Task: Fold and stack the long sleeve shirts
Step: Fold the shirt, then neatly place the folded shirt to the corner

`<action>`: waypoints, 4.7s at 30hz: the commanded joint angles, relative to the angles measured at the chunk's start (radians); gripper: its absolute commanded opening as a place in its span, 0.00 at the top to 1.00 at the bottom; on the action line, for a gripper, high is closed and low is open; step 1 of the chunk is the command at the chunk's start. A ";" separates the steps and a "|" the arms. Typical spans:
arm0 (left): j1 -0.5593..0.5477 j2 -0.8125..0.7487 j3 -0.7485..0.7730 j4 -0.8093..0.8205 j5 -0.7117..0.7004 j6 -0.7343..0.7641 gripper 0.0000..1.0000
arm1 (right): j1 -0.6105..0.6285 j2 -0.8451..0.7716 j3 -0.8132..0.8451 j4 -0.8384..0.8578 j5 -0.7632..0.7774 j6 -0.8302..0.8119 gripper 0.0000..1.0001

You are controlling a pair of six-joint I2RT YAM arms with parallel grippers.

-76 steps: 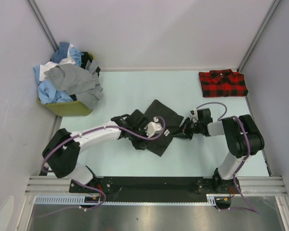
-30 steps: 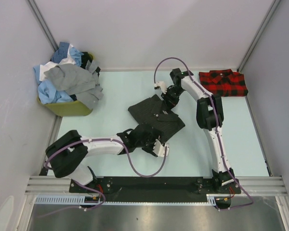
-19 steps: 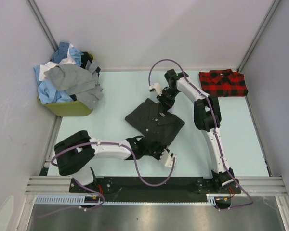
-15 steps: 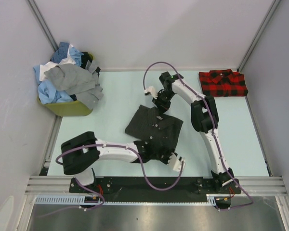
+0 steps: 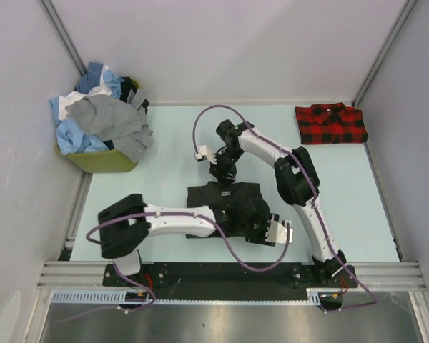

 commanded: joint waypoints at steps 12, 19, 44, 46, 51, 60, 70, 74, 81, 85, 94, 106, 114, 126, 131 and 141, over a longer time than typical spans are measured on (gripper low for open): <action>0.664 -0.481 -0.187 -0.489 0.487 -0.288 0.32 | -0.418 -0.280 -0.075 0.022 -0.318 0.671 0.34; 0.915 -0.248 -0.141 -0.477 0.542 -0.337 0.38 | -0.443 -0.466 -0.551 0.205 -0.246 0.770 0.48; 0.926 -0.153 -0.136 -0.575 0.447 -0.165 0.59 | -0.492 -0.536 -0.801 0.406 -0.284 0.995 0.69; 0.924 -0.194 -0.130 -0.558 0.453 -0.148 0.54 | -0.492 -0.518 -0.781 0.466 -0.287 1.055 0.64; 0.924 -0.200 -0.084 -0.563 0.432 -0.134 0.42 | -0.478 -0.443 -0.750 0.562 -0.284 1.138 0.64; 0.920 -0.154 -0.041 -0.552 0.396 -0.151 0.41 | -0.434 -0.339 -0.741 0.629 -0.237 1.159 0.77; 0.950 -0.085 -0.078 -0.534 0.378 -0.207 0.57 | -0.489 -0.338 -0.716 0.762 -0.168 1.222 0.99; 0.959 -0.084 -0.096 -0.529 0.393 -0.220 0.68 | -0.509 -0.465 -0.769 0.772 -0.180 1.230 0.82; 0.904 -0.318 -0.132 -0.472 0.455 -0.210 0.42 | -0.529 -0.695 -0.993 0.643 -0.273 1.227 0.51; 0.641 -0.415 -0.139 -0.390 0.330 -0.145 0.38 | -0.538 -0.876 -1.215 0.733 -0.338 1.348 0.75; 0.498 -0.211 -0.150 -0.212 0.654 -0.427 0.40 | -0.452 -0.931 -1.459 0.988 -0.401 1.508 0.82; 0.673 -0.062 -0.270 -0.259 0.740 -0.515 0.43 | -0.524 -0.731 -1.373 0.780 -0.221 1.353 0.88; 0.298 -0.335 -0.152 -0.190 0.207 -0.299 0.39 | -0.728 -1.231 -1.518 0.733 -0.337 1.553 0.63; -0.010 -0.021 -0.001 0.037 -0.165 -0.053 0.35 | -0.782 -1.256 -1.685 0.841 -0.280 1.833 0.42; -0.015 0.065 0.002 0.060 -0.179 -0.029 0.63 | -0.751 -1.187 -1.692 0.913 -0.251 1.851 0.29; 0.028 -0.021 -0.008 0.031 -0.055 -0.085 1.00 | -0.622 -1.106 -1.726 1.141 -0.237 1.949 0.22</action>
